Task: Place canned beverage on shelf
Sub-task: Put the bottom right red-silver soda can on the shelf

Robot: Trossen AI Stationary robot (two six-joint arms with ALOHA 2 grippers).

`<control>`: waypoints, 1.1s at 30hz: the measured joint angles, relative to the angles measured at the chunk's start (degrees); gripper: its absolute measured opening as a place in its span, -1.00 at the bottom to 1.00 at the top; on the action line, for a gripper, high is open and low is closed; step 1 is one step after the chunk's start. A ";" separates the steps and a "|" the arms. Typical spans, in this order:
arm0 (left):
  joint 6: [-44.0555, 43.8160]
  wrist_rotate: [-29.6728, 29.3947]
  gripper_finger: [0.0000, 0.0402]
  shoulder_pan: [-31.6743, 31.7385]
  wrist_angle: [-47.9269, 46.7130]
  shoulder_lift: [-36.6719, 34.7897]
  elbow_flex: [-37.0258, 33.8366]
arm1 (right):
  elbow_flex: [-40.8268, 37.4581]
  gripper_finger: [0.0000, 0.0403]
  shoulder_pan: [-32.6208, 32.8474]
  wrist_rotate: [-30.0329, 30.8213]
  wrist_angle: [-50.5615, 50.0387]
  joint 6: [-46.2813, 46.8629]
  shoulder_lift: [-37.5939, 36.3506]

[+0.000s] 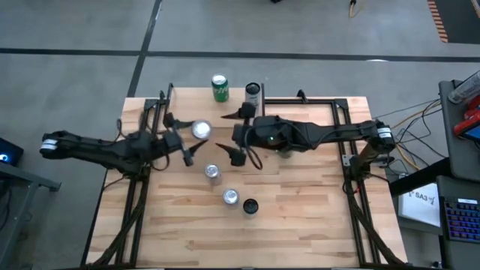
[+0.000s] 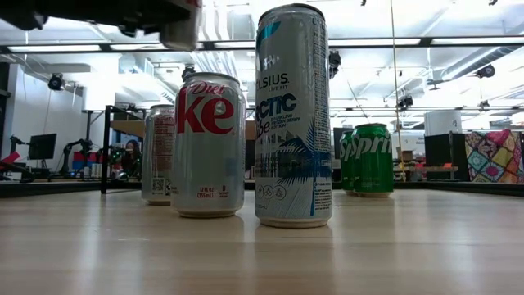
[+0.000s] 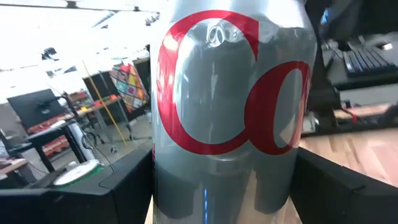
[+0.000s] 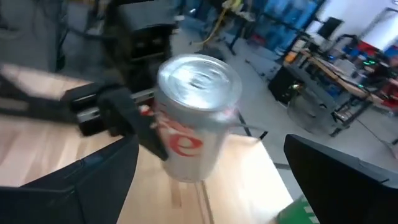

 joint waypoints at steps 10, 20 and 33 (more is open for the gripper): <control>1.25 0.18 0.42 0.79 -0.17 -10.95 -3.20 | -0.13 0.94 -3.79 -9.69 17.65 3.86 6.72; 0.74 -0.04 0.42 3.11 -2.73 -12.70 -3.57 | 3.82 0.94 -4.17 -11.21 27.36 2.77 13.42; -0.02 0.00 0.42 3.17 -2.85 -12.57 -3.57 | 18.36 0.94 -5.30 -11.26 25.00 2.48 24.65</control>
